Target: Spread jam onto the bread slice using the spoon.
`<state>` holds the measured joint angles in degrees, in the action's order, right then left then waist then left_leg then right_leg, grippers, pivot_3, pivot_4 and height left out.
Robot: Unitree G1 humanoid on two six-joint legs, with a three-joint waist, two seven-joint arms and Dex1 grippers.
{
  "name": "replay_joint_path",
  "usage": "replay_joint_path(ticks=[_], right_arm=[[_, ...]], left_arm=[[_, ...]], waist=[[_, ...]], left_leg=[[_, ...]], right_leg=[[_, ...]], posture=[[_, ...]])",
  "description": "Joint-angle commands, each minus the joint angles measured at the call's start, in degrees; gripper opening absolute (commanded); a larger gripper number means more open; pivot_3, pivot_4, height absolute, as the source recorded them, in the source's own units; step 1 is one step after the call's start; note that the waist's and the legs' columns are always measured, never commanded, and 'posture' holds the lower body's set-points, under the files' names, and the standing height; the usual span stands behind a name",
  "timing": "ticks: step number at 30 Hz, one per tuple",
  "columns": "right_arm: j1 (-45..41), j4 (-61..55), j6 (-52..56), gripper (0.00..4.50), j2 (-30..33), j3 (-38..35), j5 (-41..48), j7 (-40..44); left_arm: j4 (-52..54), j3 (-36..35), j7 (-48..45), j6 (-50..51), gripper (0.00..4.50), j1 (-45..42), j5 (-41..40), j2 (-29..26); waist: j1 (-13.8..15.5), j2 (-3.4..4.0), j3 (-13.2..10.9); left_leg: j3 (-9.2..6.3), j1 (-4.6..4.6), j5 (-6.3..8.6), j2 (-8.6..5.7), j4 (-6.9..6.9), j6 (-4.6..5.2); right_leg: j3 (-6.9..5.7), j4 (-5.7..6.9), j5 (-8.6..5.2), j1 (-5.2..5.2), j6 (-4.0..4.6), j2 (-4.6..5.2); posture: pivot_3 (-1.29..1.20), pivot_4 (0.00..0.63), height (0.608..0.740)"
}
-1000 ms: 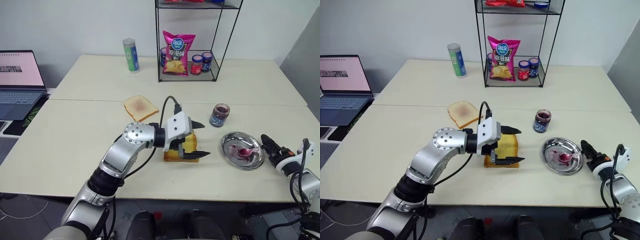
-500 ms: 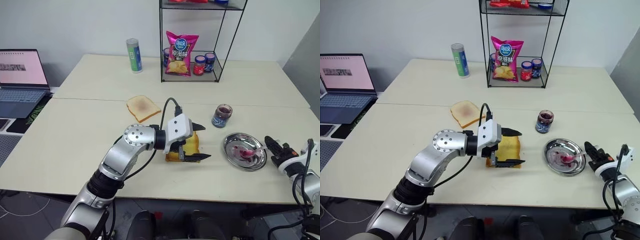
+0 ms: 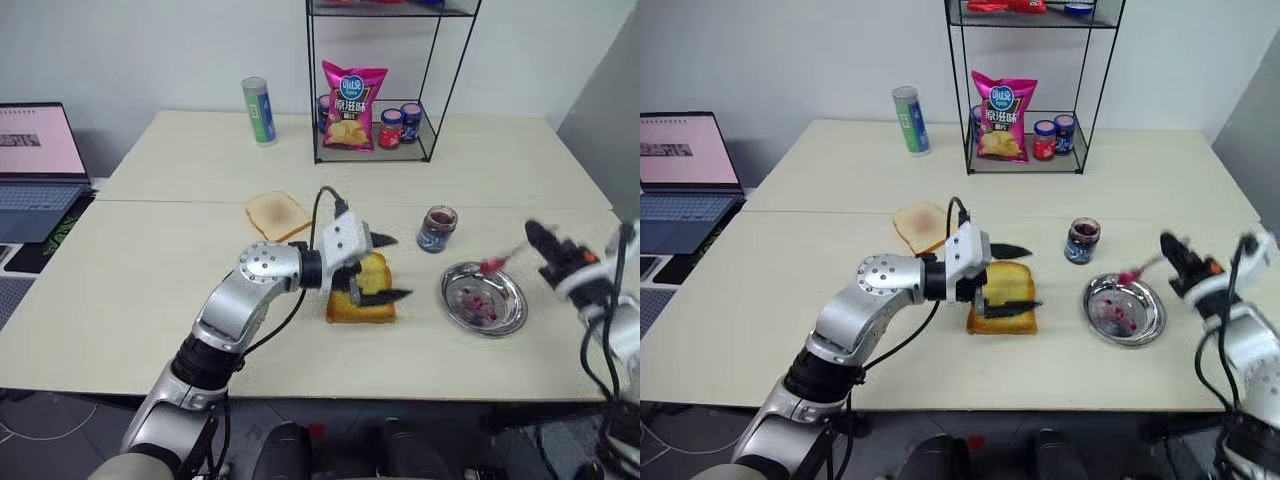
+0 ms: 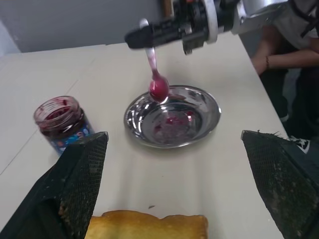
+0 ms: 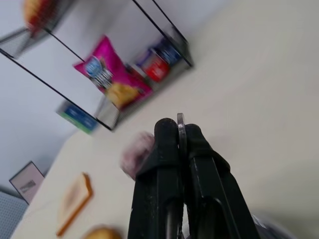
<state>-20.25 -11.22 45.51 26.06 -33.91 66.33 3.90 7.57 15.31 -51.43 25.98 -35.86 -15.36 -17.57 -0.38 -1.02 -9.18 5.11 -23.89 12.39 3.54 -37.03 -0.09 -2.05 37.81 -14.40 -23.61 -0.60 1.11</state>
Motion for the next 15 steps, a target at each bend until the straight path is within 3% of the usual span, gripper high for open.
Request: replay_joint_path(ticks=[1,6,15], right_arm=[[-11.7,4.1,-6.7,0.03,-0.9,3.7,-6.0,-1.8],[-17.6,11.3,-12.0,0.03,-1.1,10.3,-15.9,1.8],[-16.5,18.9,-20.7,0.03,0.2,18.8,-31.7,9.8]], left_arm=[[-2.0,-3.3,4.6,0.5,4.50,-3.1,-1.2,3.1],[-2.1,-3.9,5.8,0.8,4.50,-3.8,-1.3,3.7],[0.1,-3.8,6.4,1.7,4.50,-2.8,-1.4,2.0]], waist=[[0.2,0.00,0.0],[0.4,0.00,0.0],[0.4,0.01,0.0]], left_leg=[[-0.01,-0.01,0.00,0.01,0.04,0.00],[0.08,-0.31,0.01,0.00,0.08,0.00],[0.11,-0.79,0.00,-0.01,0.05,0.00]], right_leg=[[-0.02,-0.07,-0.01,0.01,0.00,-0.03],[0.02,-0.17,-0.02,-0.20,-0.04,-0.02],[-0.04,-0.11,0.10,-0.66,0.18,0.04]], posture=[[0.00,0.150,0.740],[0.00,0.150,0.740],[0.00,0.150,0.740]])
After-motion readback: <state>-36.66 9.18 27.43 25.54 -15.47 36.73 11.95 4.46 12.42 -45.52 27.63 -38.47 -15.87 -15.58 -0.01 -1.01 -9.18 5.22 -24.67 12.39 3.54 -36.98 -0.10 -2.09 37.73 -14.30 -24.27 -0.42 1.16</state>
